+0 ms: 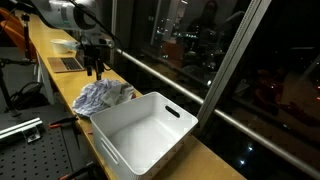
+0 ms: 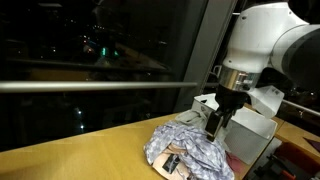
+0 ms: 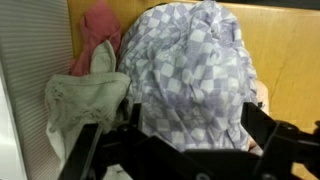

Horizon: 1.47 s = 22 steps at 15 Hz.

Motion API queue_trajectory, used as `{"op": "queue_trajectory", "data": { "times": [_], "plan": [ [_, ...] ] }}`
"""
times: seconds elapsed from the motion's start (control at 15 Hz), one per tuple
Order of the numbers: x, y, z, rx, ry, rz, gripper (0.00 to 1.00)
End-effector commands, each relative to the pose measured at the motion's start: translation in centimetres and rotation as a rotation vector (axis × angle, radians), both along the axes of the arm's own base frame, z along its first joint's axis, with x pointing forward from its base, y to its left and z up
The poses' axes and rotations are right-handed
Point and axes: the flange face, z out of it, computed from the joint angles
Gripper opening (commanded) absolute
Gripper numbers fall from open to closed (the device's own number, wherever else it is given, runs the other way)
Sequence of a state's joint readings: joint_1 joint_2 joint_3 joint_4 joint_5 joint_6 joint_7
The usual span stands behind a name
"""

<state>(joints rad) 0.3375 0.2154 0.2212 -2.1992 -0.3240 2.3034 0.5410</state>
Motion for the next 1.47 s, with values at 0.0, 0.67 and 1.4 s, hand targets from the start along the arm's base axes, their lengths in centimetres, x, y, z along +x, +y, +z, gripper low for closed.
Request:
{"op": "queue_trajectory", "data": {
  "times": [0.0,0.67,1.4],
  "plan": [
    [0.1,2.0,-2.5,-0.075,-0.052,-0.001,1.00],
    [3.1,2.1,-11.9,-0.138,-0.062,0.024,1.00],
    [6.2,3.1,-17.8,-0.017,0.037,0.048,0.53]
  ]
}}
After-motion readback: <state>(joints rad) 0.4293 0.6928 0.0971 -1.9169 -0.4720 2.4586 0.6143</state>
